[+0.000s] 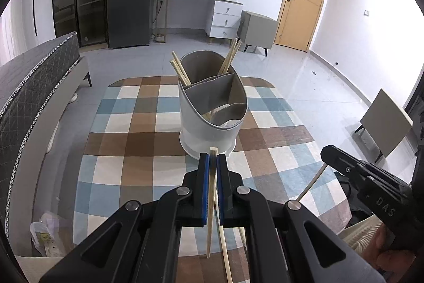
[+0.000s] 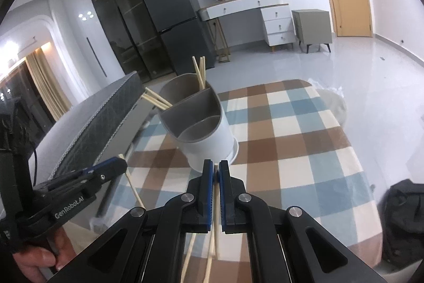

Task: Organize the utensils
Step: 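Lift both held chopsticks and carry them over the utensil holder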

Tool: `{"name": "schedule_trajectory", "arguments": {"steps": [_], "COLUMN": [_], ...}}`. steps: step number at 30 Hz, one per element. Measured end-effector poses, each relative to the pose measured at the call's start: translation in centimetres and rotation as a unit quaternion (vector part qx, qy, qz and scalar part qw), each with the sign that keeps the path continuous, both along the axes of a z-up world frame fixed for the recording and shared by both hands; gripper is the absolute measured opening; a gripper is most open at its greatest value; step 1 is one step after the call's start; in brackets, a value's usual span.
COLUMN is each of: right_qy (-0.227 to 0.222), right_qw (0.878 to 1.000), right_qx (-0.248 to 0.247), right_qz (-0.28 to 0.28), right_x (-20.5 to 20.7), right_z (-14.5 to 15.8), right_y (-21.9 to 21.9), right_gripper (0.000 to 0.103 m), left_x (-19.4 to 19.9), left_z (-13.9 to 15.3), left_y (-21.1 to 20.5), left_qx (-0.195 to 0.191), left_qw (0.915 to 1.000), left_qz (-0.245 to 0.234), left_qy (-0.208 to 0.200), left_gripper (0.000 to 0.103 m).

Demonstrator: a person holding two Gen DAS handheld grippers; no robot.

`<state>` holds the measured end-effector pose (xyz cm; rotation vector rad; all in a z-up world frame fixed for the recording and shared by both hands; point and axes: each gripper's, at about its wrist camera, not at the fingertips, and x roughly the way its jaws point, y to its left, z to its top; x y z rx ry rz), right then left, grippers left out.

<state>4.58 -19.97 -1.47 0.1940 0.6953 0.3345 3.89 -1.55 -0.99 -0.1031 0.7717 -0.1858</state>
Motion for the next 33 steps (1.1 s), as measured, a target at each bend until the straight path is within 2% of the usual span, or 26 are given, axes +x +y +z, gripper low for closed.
{"name": "schedule_trajectory", "arguments": {"steps": [9,15,25,33], "right_qy": [-0.021,-0.042,-0.060,-0.083], "right_qw": [1.000,0.999,0.998,0.996], "right_qx": [-0.015,-0.016,-0.016,0.002], "right_qz": [0.001,0.003,0.007,0.015], "right_x": [-1.4,-1.9,-1.6,-0.5], "right_z": [1.4,2.8,4.4,7.4], "right_y": [1.3,1.8,2.3,2.0], "right_gripper": [0.004,0.004,0.004,0.004], "left_x": [0.0,-0.4,-0.2,1.0], "left_z": [0.8,1.9,4.9,8.5], "left_y": [-0.2,-0.4,1.1,0.8], "left_qx": [-0.003,0.000,-0.017,-0.028], "left_qw": [0.9997,0.9996,0.9997,0.9992], "left_qz": [-0.018,-0.029,-0.017,-0.023], "left_qy": [0.014,0.006,0.001,-0.019], "left_gripper": [0.001,0.001,0.001,0.001]}}
